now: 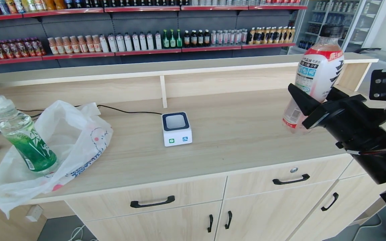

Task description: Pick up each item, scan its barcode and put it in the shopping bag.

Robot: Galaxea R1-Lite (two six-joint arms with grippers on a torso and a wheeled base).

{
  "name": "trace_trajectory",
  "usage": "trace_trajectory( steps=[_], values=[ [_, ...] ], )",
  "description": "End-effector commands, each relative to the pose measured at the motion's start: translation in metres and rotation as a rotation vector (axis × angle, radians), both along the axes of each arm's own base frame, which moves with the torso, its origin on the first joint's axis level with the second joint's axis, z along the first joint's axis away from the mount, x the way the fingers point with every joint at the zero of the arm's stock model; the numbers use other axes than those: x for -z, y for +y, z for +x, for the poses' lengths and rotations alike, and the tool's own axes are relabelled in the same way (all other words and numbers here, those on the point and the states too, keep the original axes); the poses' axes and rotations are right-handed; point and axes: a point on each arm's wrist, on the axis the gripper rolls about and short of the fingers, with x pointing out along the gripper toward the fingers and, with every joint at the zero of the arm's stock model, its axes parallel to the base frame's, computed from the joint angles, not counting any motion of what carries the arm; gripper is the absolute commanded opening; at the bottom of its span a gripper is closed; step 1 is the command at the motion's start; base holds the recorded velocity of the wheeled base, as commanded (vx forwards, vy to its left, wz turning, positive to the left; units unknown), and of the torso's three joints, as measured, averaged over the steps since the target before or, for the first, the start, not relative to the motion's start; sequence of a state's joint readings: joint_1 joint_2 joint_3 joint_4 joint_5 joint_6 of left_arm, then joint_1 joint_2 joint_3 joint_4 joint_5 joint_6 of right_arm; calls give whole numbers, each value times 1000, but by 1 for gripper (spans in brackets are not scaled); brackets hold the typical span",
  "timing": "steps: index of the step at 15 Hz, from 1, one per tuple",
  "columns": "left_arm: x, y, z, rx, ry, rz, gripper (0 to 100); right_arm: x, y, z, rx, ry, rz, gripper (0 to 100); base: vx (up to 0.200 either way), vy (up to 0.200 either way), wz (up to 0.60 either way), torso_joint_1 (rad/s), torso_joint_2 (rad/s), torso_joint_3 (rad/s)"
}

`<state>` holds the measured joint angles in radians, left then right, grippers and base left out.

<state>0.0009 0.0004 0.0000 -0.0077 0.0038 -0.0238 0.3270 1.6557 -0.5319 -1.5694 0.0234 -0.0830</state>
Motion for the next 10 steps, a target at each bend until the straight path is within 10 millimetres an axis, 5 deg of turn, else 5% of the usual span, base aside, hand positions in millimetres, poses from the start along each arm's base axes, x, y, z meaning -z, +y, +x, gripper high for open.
trace_trajectory(
  steps=[1, 10],
  values=[
    [0, 0, 0, -1, 1, -1, 100, -2, 0, 3, 4, -10, 6, 0, 0, 200, 0, 2, 7, 2],
    [0, 0, 0, -1, 1, 1, 100, -2, -1, 1, 1, -5, 11, 0, 0, 200, 0, 3, -1, 2]
  ],
)
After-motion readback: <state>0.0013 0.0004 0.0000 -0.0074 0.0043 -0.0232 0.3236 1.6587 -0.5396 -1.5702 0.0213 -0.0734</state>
